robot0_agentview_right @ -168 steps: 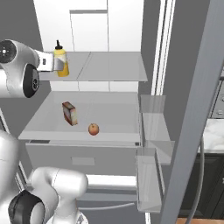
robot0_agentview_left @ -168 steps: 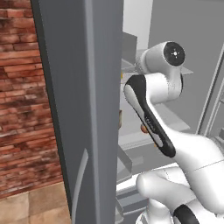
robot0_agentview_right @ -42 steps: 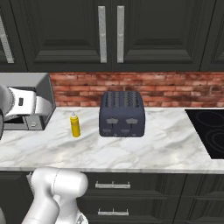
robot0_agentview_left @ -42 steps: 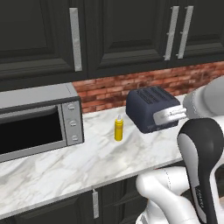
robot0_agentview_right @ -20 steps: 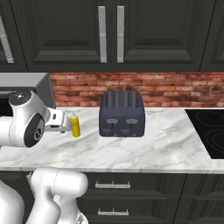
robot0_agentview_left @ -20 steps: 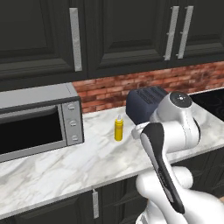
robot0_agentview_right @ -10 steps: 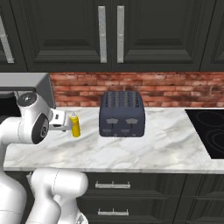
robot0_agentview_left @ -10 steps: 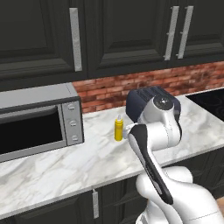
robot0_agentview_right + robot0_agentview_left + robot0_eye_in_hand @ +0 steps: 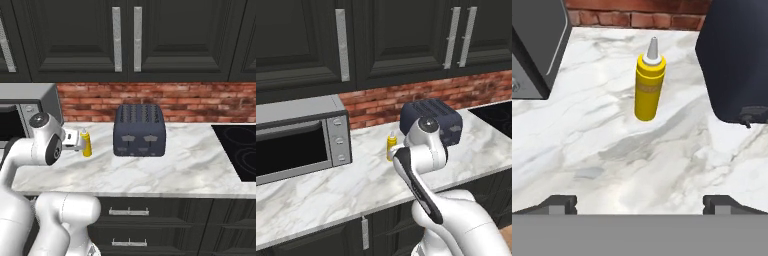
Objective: Place the mustard and mustard from the counter to the top shelf of the fridge. If the existing items in the fridge are on the top shelf, move them to other shelves.
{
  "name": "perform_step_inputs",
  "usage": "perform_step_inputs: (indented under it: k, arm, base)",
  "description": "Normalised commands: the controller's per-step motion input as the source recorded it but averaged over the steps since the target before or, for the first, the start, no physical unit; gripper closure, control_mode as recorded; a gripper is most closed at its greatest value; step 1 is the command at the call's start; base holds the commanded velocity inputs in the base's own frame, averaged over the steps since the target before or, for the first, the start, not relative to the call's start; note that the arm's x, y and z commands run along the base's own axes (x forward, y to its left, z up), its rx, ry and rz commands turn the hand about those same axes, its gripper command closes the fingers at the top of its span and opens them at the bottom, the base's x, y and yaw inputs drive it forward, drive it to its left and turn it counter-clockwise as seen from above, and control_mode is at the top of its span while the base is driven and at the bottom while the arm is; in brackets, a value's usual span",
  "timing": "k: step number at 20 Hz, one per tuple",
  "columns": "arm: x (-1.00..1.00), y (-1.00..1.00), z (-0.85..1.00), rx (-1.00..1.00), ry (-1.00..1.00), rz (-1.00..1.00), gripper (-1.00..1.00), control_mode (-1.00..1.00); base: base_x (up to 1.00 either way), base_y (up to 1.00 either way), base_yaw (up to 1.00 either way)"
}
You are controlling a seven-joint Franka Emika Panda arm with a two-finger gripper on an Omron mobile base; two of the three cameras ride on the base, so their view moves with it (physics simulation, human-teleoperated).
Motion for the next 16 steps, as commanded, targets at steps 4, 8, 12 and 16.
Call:
perform_step_inputs:
  k: [4,8,12,16]
  arm:
    - [0.46,0.01,-0.30,0.00,0.00,0.00,-1.00,-1.00]
    - [0.46,0.00,-0.25,0.00,0.00,0.00,-1.00,-1.00]
    - [0.41,0.00,-0.14,0.00,0.00,0.00,-1.00,-1.00]
    - [0.30,0.00,-0.04,0.00,0.00,0.00,-1.00,-1.00]
  base:
    - [0.00,0.00,0.00]
    - [0.00,0.00,0.00]
    - [0.00,0.00,0.00]
    - [0.00,0.00,0.00]
